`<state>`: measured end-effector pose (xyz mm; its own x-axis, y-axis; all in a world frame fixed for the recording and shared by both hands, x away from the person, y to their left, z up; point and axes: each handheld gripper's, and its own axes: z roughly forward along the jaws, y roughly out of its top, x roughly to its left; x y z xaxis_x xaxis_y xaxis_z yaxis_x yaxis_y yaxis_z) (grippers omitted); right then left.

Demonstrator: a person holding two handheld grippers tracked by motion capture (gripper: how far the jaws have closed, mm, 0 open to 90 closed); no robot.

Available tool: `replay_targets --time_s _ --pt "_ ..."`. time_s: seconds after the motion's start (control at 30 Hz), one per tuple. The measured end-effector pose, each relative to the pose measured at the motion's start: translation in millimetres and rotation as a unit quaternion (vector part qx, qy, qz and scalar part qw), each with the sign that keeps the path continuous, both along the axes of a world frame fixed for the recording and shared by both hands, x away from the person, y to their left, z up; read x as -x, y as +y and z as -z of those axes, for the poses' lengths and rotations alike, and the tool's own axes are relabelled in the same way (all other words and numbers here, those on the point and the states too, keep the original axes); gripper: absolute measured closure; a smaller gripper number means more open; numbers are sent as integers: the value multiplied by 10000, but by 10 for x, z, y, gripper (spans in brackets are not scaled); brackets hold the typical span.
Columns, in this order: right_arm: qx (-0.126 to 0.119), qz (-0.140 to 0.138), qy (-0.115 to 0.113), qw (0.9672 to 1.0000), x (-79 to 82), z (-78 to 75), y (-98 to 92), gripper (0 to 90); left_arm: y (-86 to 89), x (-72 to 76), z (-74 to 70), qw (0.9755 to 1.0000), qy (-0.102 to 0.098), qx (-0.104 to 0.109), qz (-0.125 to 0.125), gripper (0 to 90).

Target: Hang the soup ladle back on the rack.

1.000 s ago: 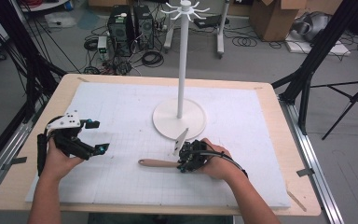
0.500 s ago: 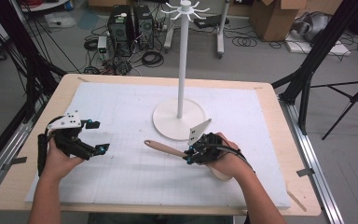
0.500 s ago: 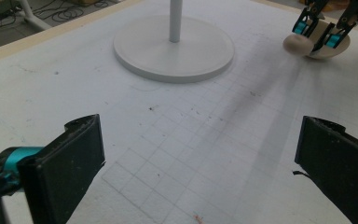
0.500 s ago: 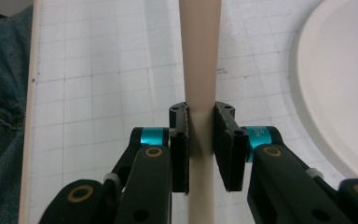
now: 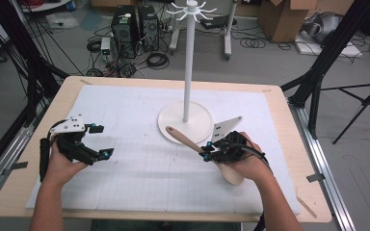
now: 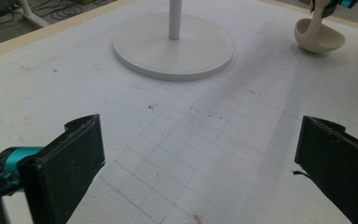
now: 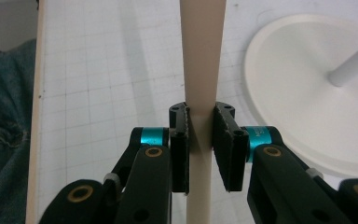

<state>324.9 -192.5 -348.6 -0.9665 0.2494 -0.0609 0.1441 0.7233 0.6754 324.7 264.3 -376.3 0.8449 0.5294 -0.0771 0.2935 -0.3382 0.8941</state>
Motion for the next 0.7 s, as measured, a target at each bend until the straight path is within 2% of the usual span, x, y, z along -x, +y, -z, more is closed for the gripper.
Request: replay_targets --time_s 0.03,0.07,0.1,0.17,0.37,0.53,0.63,0.7 --pt "-144 65 -48 9999 7 -57 -80 773 9 0 -3 10000 -20 -9 -7 17" --pt "-144 65 -48 9999 7 -57 -80 773 10 0 -4 10000 -22 -1 -7 17" --pt "-281 124 -84 9995 14 -99 -142 773 10 4 -4 10000 -13 26 -13 17" --pt "-318 145 -92 9993 18 -113 -163 773 10 4 -4 10000 -13 29 -12 17" --pt "-702 339 -229 9967 38 -216 -358 774 4 17 -34 10000 -55 17 9 17" --pt "-889 425 -261 9948 49 -259 -446 774 8 24 -46 10000 -77 22 10 17" --pt "-1069 492 -309 9926 49 -296 -517 774 10 25 -44 10000 -66 35 11 17" --pt "-1098 511 -327 9921 49 -302 -530 775 10 24 -44 10000 -70 36 8 17"
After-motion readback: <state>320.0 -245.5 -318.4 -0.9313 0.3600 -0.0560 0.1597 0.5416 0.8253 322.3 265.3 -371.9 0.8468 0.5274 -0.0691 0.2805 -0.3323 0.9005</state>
